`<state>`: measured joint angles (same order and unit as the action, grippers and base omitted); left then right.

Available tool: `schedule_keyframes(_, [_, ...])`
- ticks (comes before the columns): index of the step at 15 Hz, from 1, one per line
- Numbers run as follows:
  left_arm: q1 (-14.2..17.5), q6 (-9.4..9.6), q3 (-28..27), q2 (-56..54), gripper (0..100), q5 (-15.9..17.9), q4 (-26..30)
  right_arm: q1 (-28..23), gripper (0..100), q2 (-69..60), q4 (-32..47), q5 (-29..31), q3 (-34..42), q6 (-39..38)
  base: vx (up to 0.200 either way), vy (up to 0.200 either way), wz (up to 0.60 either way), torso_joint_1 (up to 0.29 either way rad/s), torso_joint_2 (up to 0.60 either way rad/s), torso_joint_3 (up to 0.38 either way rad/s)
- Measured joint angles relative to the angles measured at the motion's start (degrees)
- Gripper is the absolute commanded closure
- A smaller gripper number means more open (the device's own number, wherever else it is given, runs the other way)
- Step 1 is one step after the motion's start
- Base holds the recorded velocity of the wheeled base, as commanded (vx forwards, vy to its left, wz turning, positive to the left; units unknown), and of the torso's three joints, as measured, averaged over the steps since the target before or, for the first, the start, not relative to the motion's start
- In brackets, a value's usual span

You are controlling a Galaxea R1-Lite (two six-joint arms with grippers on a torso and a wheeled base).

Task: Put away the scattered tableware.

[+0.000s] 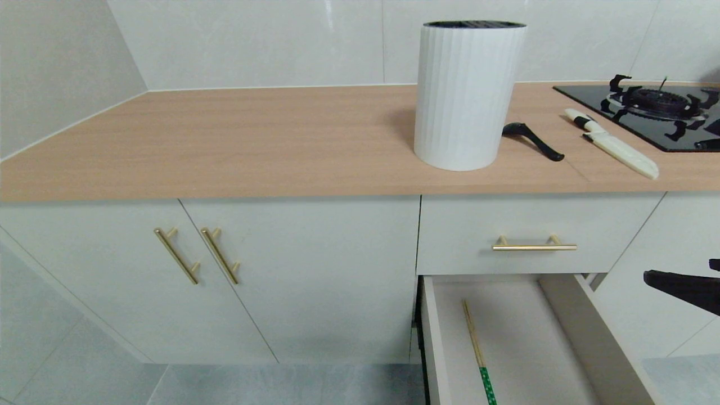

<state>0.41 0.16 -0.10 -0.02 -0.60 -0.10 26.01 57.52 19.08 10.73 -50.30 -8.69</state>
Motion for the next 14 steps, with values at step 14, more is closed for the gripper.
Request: schedule_keyframes(14, [0.0,0.0,0.02,0.0,0,0.0,0.05,-2.12,0,2.76,-9.45,-1.48,2.65,4.84,0.0,0.0,0.0,0.177,-0.32,-0.169])
